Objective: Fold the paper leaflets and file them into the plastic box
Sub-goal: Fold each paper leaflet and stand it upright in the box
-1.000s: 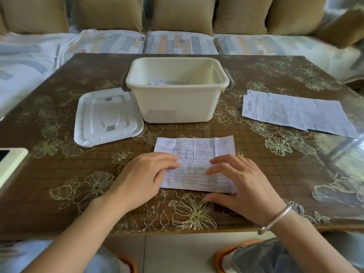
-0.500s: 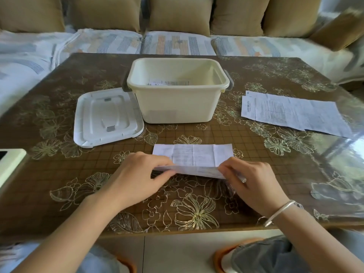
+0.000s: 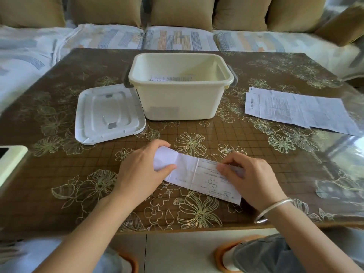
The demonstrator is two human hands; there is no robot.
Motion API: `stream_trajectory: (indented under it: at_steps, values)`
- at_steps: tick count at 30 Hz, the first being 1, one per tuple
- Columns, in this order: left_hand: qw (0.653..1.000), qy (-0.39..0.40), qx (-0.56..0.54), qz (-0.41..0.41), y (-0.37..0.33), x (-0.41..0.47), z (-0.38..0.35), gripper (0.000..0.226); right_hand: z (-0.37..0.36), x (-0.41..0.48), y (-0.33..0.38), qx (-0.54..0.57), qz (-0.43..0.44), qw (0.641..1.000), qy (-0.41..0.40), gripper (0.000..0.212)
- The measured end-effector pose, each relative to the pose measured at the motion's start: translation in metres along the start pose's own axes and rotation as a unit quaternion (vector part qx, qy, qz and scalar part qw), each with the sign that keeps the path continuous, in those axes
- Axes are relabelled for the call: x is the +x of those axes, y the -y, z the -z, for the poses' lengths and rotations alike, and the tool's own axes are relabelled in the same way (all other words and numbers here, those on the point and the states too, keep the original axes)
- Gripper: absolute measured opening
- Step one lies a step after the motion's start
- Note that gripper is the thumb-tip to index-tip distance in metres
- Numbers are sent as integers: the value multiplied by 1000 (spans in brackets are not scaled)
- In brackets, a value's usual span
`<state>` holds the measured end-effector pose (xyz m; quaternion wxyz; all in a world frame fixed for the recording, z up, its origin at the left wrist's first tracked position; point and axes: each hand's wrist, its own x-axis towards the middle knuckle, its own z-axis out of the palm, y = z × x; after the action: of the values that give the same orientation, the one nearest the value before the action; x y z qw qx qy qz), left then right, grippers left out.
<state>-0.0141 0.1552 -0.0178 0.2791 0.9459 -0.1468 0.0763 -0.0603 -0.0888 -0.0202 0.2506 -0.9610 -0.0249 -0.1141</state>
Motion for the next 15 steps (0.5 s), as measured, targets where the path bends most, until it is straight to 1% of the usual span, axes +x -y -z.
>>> stream_trajectory:
  at_steps: [3, 6, 9, 12, 14, 15]
  values:
    - [998, -12, 59, -19, -3, 4, -8, 60, -4, -4, -2, -81, -5, 997, -10, 24]
    - [991, -43, 115, -50, -9, 2, -8, 61, -2, -5, 2, -125, -1, 992, -14, 32]
    - [986, -56, 140, -66, -17, -8, -10, 44, 1, -3, 9, -132, 5, 991, 10, 33]
    - [990, -42, 107, -84, -25, -27, -18, 22, 2, -4, 14, -86, -19, 994, 56, 29]
    - [993, -37, 78, -84, -25, -38, -21, 18, 4, -8, 18, -60, -29, 994, 81, 27]
    - [994, -36, 68, -82, -25, -42, -22, 21, 4, -11, 20, -56, -30, 994, 90, 26]
